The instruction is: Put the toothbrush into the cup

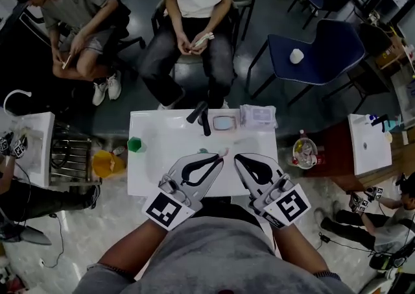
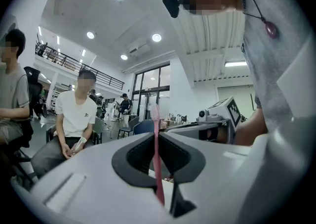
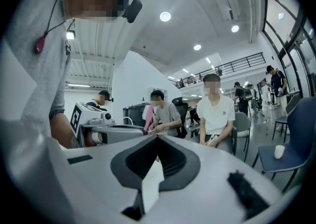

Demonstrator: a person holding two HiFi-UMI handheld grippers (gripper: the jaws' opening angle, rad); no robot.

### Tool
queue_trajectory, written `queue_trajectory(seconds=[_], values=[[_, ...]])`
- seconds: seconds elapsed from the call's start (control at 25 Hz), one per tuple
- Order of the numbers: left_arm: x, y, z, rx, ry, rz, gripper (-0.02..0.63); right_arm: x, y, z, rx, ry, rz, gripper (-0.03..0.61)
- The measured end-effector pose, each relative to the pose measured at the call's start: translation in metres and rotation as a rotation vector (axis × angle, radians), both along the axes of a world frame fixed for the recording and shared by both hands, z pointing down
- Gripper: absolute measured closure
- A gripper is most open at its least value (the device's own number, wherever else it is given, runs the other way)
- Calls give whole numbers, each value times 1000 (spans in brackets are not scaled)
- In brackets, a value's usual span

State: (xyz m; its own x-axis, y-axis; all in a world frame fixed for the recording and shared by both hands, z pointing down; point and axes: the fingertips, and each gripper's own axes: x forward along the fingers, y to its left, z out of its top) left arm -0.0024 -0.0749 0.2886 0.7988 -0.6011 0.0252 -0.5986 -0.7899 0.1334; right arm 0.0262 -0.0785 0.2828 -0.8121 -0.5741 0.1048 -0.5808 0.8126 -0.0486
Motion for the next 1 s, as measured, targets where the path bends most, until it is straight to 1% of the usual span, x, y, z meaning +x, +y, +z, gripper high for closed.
queue_trajectory(seconds=[0.56,0.72,1.0], values=[[-35,20,-5,1,-49,-293,581,-29,14,-5,-7,-52,-231,565],[-47,31,-2,-4,-47,-352,581,-41,20,0,-7,-58,-286,565],[-76,46,2,-9,-52,-445,581,-73,33,7,-16,-59,-377,565]])
